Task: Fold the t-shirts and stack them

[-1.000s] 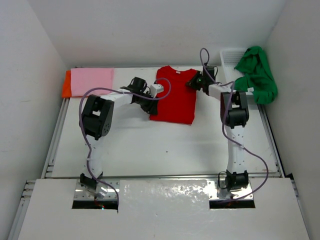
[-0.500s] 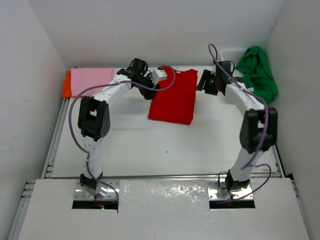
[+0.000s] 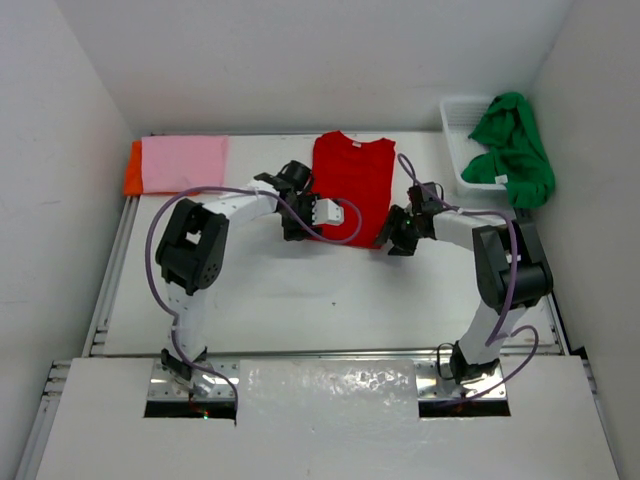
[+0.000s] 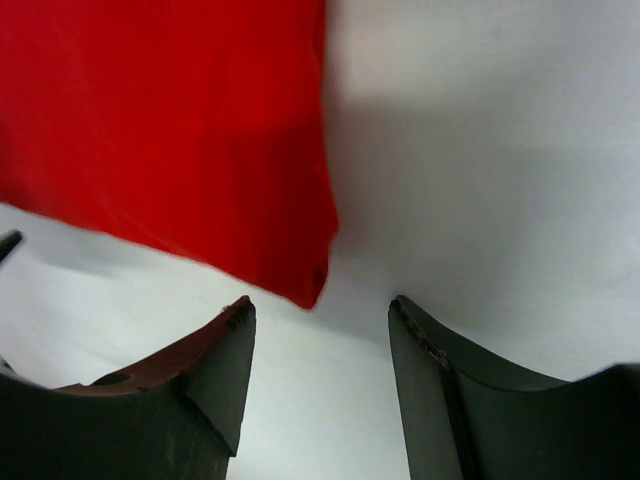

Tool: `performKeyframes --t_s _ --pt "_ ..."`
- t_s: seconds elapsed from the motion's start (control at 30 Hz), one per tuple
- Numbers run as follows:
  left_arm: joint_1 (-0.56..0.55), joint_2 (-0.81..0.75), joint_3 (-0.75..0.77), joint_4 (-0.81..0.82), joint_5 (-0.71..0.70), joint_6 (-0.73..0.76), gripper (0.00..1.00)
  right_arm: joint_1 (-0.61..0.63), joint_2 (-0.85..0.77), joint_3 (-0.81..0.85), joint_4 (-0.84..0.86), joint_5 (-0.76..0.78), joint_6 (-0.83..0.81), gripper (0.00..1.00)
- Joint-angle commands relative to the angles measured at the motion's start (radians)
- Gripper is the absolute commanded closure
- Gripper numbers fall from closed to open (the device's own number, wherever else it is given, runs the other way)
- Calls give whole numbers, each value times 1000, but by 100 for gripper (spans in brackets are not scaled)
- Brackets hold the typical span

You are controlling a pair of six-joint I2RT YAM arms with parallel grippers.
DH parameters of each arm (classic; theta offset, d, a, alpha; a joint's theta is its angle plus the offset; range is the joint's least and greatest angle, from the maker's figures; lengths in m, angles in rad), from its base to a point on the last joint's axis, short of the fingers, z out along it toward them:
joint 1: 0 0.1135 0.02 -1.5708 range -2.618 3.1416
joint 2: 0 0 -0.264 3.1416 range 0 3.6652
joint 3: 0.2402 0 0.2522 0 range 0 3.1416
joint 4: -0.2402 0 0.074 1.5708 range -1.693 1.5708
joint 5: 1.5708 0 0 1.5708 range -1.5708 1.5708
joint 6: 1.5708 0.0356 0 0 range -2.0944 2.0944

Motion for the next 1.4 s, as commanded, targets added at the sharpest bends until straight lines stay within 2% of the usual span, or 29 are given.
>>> performKeyframes --t_s 0.0,0.1,0.27,0.3,0.33,0.4,0.43,0.47,0.5,0.53,0.57,0.73,0.83,0.97,1.03,1.23,1.37 --pt "-16 -25 -34 170 -64 -17 41 -2 9 -19 190 -20 96 46" --pt "-18 -19 -77 251 -70 -40 41 2 34 -36 256 -27 140 47" --pt "-18 -2 -119 274 -93 -30 42 15 64 -39 275 -33 169 49" --pt "-18 -1 -120 276 -92 -37 43 15 71 -39 282 -37 175 51" --pt "-18 2 -120 276 -78 -53 45 15 84 -39 295 -46 189 62" --pt "-18 3 -120 289 -61 -76 50 15 95 -35 299 -56 205 75" --pt "-16 6 -119 291 -52 -104 54 15 97 -35 296 -57 206 81" --pt "-16 6 -116 294 -40 -118 63 15 94 -36 293 -53 206 89" --pt "-18 9 -110 290 -33 -128 72 13 89 -36 289 -48 199 92" --pt "-18 9 -108 288 -32 -144 92 13 78 -36 272 -39 192 95" --pt "-16 10 -108 288 -32 -155 100 10 74 -30 263 -37 185 99" --pt "-15 3 -108 230 -38 -193 100 10 60 -1 224 -63 122 100" --pt "-15 -20 -117 156 -20 -211 100 19 31 20 108 -86 32 100" --pt "-18 -77 -165 75 49 -271 100 41 -58 -44 25 -82 -45 100" --pt "-25 -128 -194 55 47 -300 100 59 -121 -81 13 -89 -53 100" --pt "-107 -368 -428 6 -56 -290 100 140 -325 -236 -99 -70 -104 100" --pt "-241 -555 -565 -106 -98 -284 100 223 -468 -292 -251 -34 -137 100"
